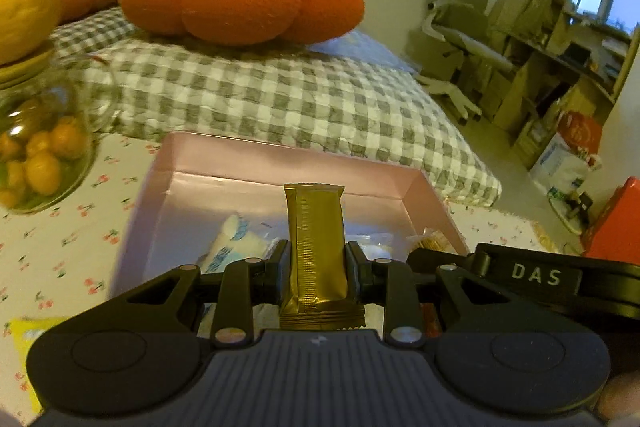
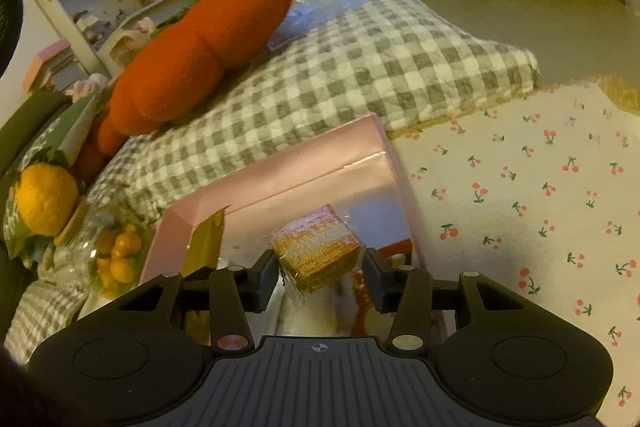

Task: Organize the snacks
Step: 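Lower the gold bar and wafer cake into the silver box and open both tools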

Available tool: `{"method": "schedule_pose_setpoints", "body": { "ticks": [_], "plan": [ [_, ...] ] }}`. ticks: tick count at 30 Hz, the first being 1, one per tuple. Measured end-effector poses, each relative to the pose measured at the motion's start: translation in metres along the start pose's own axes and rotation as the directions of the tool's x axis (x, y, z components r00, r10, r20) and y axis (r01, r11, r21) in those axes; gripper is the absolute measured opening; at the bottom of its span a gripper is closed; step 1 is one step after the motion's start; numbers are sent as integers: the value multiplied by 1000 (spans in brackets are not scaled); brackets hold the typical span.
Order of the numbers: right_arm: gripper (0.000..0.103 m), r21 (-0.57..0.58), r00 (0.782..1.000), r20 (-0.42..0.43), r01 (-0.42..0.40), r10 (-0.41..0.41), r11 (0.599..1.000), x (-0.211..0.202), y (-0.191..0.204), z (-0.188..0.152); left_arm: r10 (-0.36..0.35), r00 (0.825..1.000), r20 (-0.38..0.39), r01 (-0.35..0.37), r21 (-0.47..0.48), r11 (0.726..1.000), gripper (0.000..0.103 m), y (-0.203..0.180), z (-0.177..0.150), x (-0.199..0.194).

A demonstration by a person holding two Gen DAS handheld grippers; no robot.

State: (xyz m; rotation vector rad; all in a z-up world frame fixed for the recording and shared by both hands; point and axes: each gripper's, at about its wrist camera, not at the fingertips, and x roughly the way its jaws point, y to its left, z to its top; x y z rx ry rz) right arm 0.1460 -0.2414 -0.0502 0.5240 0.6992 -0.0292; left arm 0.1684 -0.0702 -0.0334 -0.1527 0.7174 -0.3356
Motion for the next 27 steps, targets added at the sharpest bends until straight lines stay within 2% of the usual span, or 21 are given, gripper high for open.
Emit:
{"method": "schedule_pose_setpoints", "body": {
  "ticks": [4, 12, 17, 27],
  "plan": [
    [46, 22, 1000, -8, -9, 9, 1000, 5, -11, 6, 10, 1000, -15, -9, 48, 999, 26, -10, 3, 16],
    [48, 49, 999, 3, -43, 43, 998, 5, -15, 10, 62, 998, -23, -61, 53, 997, 27, -7, 9, 32],
    [63, 53, 998, -1, -63, 63, 997, 1, -15, 11, 92, 996, -16, -92, 18, 996, 37, -1, 11, 29],
    [67, 17, 999, 8, -38, 38, 999, -14, -8, 11, 95, 995, -25, -94, 53, 994, 49, -1, 7, 8]
  ]
}}
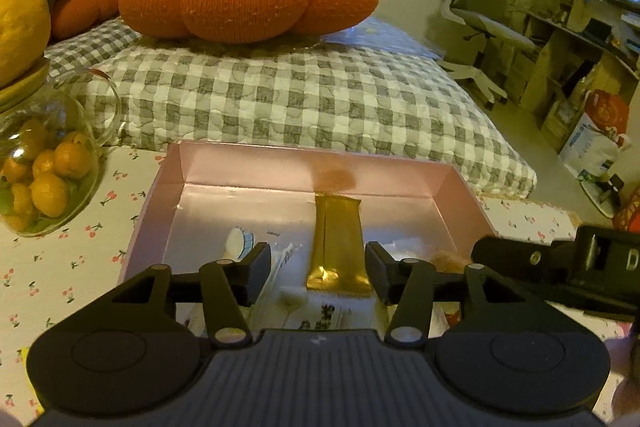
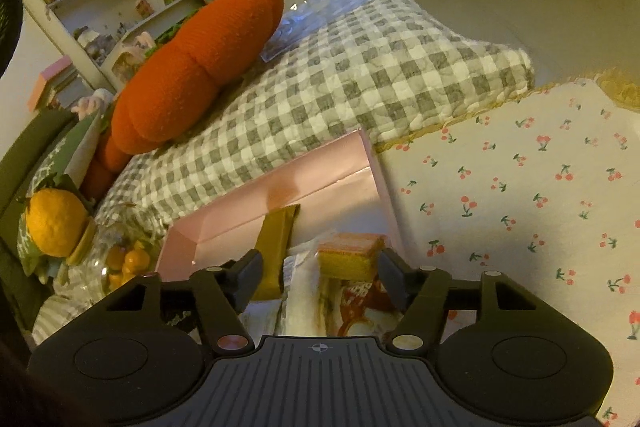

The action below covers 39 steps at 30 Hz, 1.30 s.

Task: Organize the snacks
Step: 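Lower the gold bar and wafer cake into the silver box and open both tools, then move both tools back from the box toward the remaining snacks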

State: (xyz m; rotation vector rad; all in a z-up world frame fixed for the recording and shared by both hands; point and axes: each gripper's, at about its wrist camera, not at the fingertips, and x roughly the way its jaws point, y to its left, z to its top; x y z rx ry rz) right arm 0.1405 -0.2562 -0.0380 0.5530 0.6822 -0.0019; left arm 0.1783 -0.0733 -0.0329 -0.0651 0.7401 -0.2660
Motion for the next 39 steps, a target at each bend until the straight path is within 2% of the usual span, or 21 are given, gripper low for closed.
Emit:
{"method": "schedule_pose_setpoints", "body": {
  "ticks": [3, 11, 19, 24, 31, 39],
  "plan": [
    [67, -13, 1000, 2, 4, -4, 1000, -8, 4, 0, 0, 1000, -6, 0, 0, 1000, 52, 4, -4, -9],
    [72, -43, 1000, 6, 11, -11, 999, -33, 16, -4, -8, 1000, -9, 8, 3, 1000, 67, 10, -10, -41],
    [78, -106, 999, -1, 31, -32, 994, -53, 27, -15, -15, 1000, -22, 15, 24, 1000, 75, 14, -17, -63],
    [80, -154, 998, -14, 52, -55, 987, -62, 33, -24, -24, 999, -26, 25, 36, 999, 82, 17, -21, -78],
    [85, -154, 997, -25, 62, -67, 986, -72, 37, -38, -39, 998, -40, 42, 75, 996, 96, 21, -32, -91],
    [86, -219, 995, -56, 66, -80, 974, -73, 48, -65, -38, 998, -51, 45, 134, 990, 100, 28, -49, -103]
  ]
}}
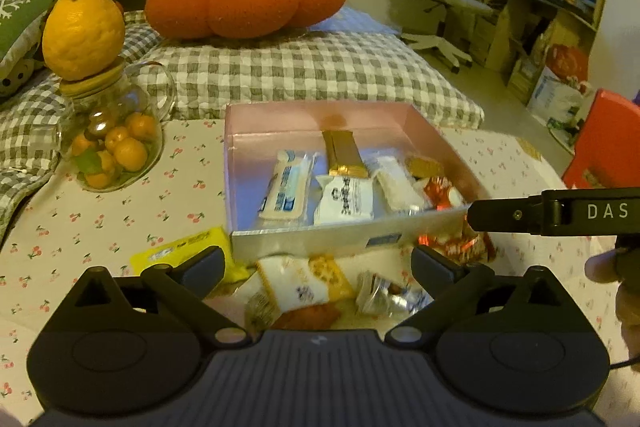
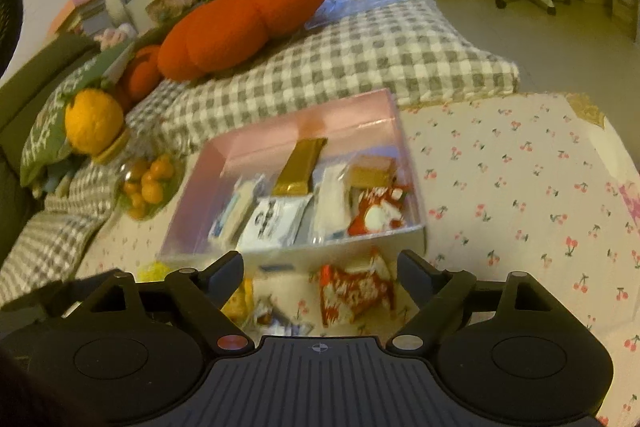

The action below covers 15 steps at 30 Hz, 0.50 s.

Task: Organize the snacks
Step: 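Move both tools back from the box toward the remaining snacks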

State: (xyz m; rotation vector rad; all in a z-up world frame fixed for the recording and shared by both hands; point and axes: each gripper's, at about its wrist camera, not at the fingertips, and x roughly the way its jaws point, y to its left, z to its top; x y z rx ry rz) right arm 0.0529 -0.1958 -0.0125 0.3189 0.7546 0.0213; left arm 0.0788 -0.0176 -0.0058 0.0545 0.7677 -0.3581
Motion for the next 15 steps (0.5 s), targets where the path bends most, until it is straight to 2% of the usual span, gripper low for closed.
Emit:
{"method": "schedule_pose_setpoints", "body": {
  "ticks": [5, 8, 15],
  "plan": [
    [87, -61, 1000, 1, 0, 0, 998, -4, 13, -12, 11, 1000, -7, -11, 26, 1000, 101, 6, -10, -8],
    [91, -86, 1000, 4, 0, 1, 996, -5, 19, -18, 22, 1000, -3, -22, 36, 999, 101, 12, -14, -13],
    [91, -150, 1000, -9, 2, -4, 989, -2, 31, -30, 63, 998, 5, -63, 41, 997, 102, 35, -25, -19]
  ]
}}
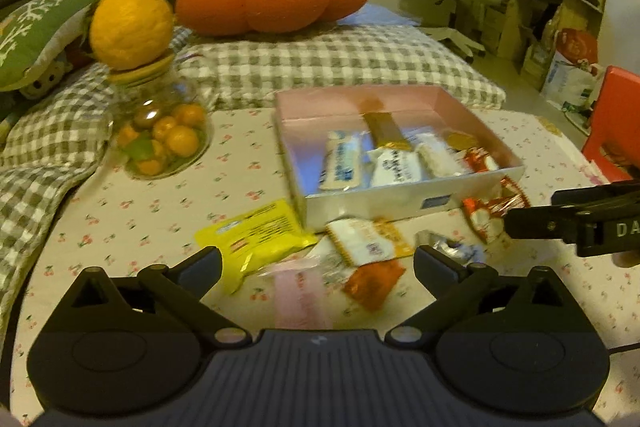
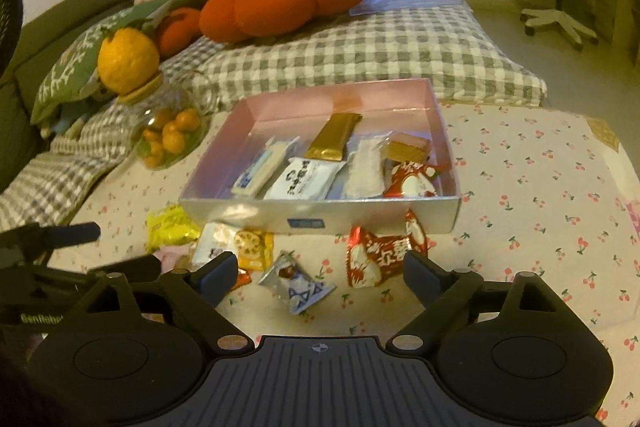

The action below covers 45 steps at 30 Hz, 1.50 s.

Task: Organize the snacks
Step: 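Move both tools back from the box toward the remaining snacks, then grasp the pink packet with the left tool while the right tool grasps the silver candy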

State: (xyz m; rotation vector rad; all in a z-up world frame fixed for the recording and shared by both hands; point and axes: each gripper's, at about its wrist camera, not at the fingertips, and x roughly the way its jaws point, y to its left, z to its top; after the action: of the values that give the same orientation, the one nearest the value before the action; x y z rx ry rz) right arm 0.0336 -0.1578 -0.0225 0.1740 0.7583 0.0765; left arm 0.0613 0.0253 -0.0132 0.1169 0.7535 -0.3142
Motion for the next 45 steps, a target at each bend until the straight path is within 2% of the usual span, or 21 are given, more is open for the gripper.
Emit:
{"method": "schedule_pose_setpoints", "body": {
  "ticks": [7, 13, 18, 22, 28, 39, 45],
  "plan": [
    [91, -41, 1000, -9, 16, -16, 999, 6, 10, -6, 18, 1000, -25, -18, -32, 999, 102, 28, -13, 0],
    [92, -45, 1000, -20, 23, -24, 999, 14, 16, -7, 67, 997, -26, -68, -47, 997, 102, 47, -19, 1],
    [92, -79, 999, -35, 19, -22, 997, 25, 25, -9, 25, 998, -62, -31, -88, 996, 101, 51, -26, 5],
    [92, -140, 998, -56, -9, 1, 990, 37, 33, -13, -14, 996, -86, 7, -78, 997, 98, 38, -33, 11],
    [91, -211, 997, -58, -54, 42, 976, 52, 37, -16, -47, 994, -96, 42, -58, 997, 89, 24, -40, 21],
    [89, -306, 998, -63, -28, 9, 952, 74, 39, -19, -69, 992, -106, 65, -43, 997, 67, 15, -44, 34],
    [78, -335, 998, -54, -1, -18, 942, 80, 38, -22, -64, 993, -96, 60, -52, 997, 59, 17, -42, 36]
  ]
}}
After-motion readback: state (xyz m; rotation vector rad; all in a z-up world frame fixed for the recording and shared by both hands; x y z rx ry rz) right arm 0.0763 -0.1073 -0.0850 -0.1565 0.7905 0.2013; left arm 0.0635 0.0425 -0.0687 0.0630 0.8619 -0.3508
